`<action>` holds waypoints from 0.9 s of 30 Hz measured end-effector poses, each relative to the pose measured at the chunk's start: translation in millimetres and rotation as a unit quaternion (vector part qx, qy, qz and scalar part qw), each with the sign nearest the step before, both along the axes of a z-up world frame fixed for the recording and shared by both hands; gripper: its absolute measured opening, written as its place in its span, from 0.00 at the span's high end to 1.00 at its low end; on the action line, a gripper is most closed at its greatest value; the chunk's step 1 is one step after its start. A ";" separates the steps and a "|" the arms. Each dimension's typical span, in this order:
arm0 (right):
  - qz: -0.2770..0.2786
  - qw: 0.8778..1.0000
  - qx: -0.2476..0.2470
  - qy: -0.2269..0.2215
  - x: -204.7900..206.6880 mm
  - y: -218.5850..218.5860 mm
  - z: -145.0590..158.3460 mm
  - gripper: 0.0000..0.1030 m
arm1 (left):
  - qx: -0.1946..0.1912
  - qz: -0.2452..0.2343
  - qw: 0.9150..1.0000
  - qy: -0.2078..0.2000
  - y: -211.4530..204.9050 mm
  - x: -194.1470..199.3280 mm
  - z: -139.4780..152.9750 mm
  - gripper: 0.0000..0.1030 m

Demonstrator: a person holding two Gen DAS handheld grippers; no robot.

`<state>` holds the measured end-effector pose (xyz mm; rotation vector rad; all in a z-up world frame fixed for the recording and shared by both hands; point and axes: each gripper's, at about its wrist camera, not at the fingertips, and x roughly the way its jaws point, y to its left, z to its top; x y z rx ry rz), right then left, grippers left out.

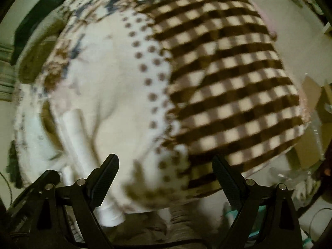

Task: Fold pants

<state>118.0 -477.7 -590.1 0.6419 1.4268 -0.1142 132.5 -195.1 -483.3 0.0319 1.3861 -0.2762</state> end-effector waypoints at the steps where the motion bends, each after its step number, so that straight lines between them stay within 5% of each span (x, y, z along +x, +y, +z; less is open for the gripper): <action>1: 0.006 1.000 0.016 -0.005 3.2 3.4 3.1 0.09 | 0.009 0.005 1.000 -0.007 8.0 1.3 6.3 0.55; 3: 0.023 0.999 0.044 -0.017 11.1 13.5 10.4 0.09 | 0.022 0.024 0.999 -0.021 25.8 4.6 12.0 0.48; 5: 0.051 0.996 0.072 -0.030 21.5 31.6 17.1 0.09 | 0.049 0.049 0.997 -0.032 51.4 9.7 15.8 0.25; 12: 0.105 0.987 0.115 -0.039 59.8 101.2 10.1 0.09 | 0.132 0.115 0.984 -0.030 130.5 18.7 2.5 0.24; 17: 0.110 0.986 0.119 -0.048 79.0 128.8 3.3 0.10 | 0.140 0.146 0.979 -0.023 162.2 19.5 -6.0 0.24; 21: 0.138 0.987 0.068 -0.042 85.7 154.0 3.8 0.60 | 0.140 0.160 0.977 -0.024 178.7 16.0 -5.8 0.24; 27: 0.127 0.989 0.011 -0.071 55.7 150.8 40.8 0.76 | 0.128 0.177 0.976 -0.018 199.5 12.8 -0.1 0.24</action>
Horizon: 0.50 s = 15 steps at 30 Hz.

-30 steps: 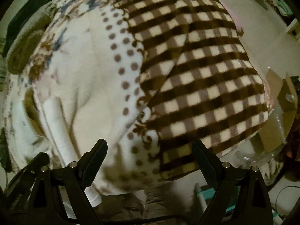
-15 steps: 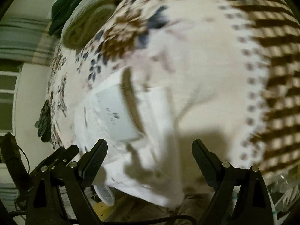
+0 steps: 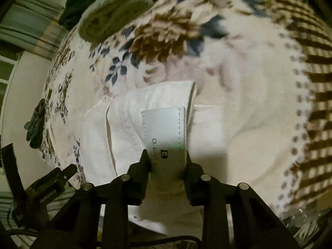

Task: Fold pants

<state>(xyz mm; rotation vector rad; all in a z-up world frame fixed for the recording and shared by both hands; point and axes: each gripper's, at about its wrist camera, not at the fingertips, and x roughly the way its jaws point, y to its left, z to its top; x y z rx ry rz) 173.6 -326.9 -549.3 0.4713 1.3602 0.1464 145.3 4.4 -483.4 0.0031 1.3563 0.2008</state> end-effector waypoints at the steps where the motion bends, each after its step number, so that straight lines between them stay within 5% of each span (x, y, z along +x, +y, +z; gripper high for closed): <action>1: -0.009 1.000 -0.004 -0.001 -6.8 -7.6 6.1 0.77 | -0.006 0.004 1.000 -0.003 3.0 0.5 2.8 0.24; 9: -0.122 0.992 -0.025 0.027 -52.8 -80.8 12.3 0.79 | -0.052 -0.007 0.998 -0.017 -4.2 13.3 3.0 0.24; 15: -0.130 0.989 -0.044 0.048 -53.6 -97.5 -9.7 0.79 | -0.096 -0.021 0.995 -0.011 -17.5 23.3 -11.9 0.24</action>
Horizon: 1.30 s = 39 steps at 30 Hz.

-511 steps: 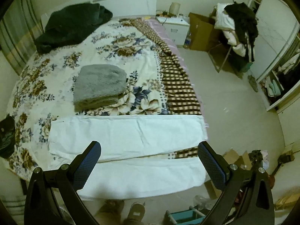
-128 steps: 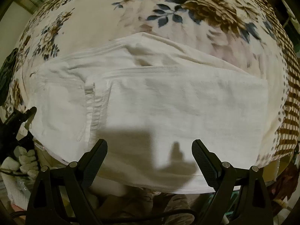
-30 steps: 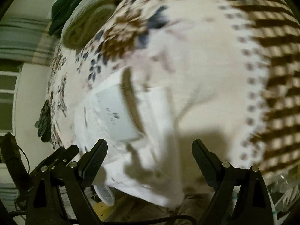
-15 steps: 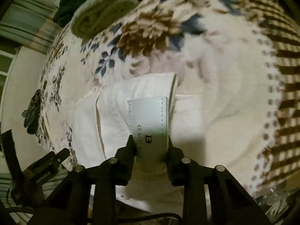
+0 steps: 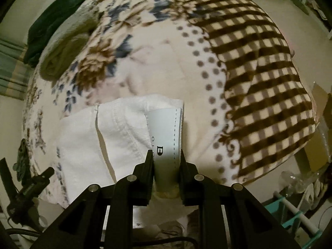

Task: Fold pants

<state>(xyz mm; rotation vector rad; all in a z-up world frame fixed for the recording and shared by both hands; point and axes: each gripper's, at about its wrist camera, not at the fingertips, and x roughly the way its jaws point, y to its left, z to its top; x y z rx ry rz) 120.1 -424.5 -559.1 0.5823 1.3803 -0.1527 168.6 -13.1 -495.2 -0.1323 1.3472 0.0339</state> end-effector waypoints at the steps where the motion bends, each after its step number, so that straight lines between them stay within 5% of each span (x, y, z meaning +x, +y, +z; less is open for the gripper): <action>1: 0.004 1.000 0.000 0.007 1.6 0.8 -5.8 0.79 | -0.010 -0.002 1.000 0.002 -1.8 2.1 -2.3 0.24; 6: -0.013 0.995 0.078 0.060 9.1 -10.5 -39.4 0.61 | -0.037 -0.034 0.998 0.025 -15.0 12.4 -20.1 0.24; 10: -0.028 0.987 0.155 0.030 -2.0 -26.8 -35.4 0.24 | -0.050 -0.055 0.997 0.037 -20.1 15.2 -29.5 0.24; 12: -0.016 0.983 0.183 0.027 -7.1 -25.8 -37.6 0.17 | -0.056 -0.055 0.996 0.039 -19.7 16.0 -32.7 0.24; 16: -0.001 0.975 0.207 0.084 -17.3 -12.0 -72.8 0.16 | -0.065 -0.043 0.996 0.049 -16.9 18.0 -43.6 0.22; 18: 0.003 0.972 0.217 0.087 -22.6 -2.0 -80.2 0.29 | -0.062 -0.039 0.996 0.052 -16.8 19.2 -45.7 0.20; 21: 0.036 0.983 0.168 0.065 -26.5 14.9 -60.7 0.59 | -0.056 -0.046 0.996 0.052 -18.7 20.7 -45.6 0.20; 23: 0.073 0.987 0.133 0.053 -30.2 25.3 -41.7 0.69 | -0.054 -0.051 0.996 0.052 -19.3 20.5 -46.0 0.19; 26: 0.045 0.987 0.140 0.059 -43.4 14.3 -42.6 0.77 | -0.058 -0.056 0.995 0.055 -21.5 20.0 -47.4 0.17; 29: 0.043 0.982 0.166 0.077 -44.6 11.2 -57.6 0.75 | -0.054 -0.061 0.995 0.055 -23.3 19.2 -46.9 0.17; 31: 0.033 0.977 0.196 0.078 -40.3 5.8 -66.1 0.64 | -0.059 -0.063 0.995 0.056 -22.2 17.9 -47.7 0.16; 33: 0.027 0.969 0.233 0.073 -38.3 -0.4 -74.6 0.36 | -0.072 -0.063 0.994 0.060 -17.4 17.3 -49.6 0.13; 35: 0.028 0.963 0.261 0.067 -36.1 -4.4 -85.4 0.26 | -0.090 -0.061 0.992 0.062 -11.8 16.4 -52.3 0.13; 39: 0.062 0.950 0.296 0.079 -29.9 11.9 -113.6 0.22 | -0.132 -0.045 0.988 0.072 -0.7 15.2 -62.0 0.13</action>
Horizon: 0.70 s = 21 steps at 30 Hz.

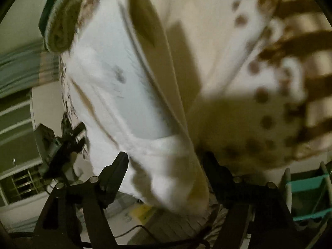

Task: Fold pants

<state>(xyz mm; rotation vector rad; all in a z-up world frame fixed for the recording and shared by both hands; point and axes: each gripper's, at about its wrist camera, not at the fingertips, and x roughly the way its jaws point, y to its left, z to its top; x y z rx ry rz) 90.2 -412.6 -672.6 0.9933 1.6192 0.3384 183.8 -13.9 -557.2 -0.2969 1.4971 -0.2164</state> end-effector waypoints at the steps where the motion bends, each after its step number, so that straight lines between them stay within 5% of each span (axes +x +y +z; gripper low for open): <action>1: 0.009 1.000 0.006 -0.010 3.7 6.3 -0.3 0.22 | -0.007 0.006 1.000 0.004 2.8 0.3 -3.0 0.13; 11: -0.003 0.999 0.007 -0.050 16.3 23.6 8.0 0.26 | -0.023 0.008 1.000 0.003 6.3 0.9 -12.1 0.13; 16: 0.010 0.998 -0.020 -0.059 21.8 32.9 16.8 0.37 | -0.014 0.004 1.000 -0.005 3.6 0.4 -11.0 0.13; 18: 0.010 0.998 -0.028 -0.059 18.0 29.3 18.2 0.41 | -0.015 -0.005 1.000 -0.010 2.2 0.5 -9.5 0.19; 20: 0.007 0.998 -0.035 -0.059 18.1 38.3 19.7 0.45 | -0.025 -0.019 0.999 -0.018 -3.7 0.2 -6.9 0.50; 21: 0.005 0.998 -0.038 -0.059 18.0 38.1 20.7 0.47 | -0.025 -0.031 0.999 -0.022 -9.3 -0.5 -3.9 0.51</action>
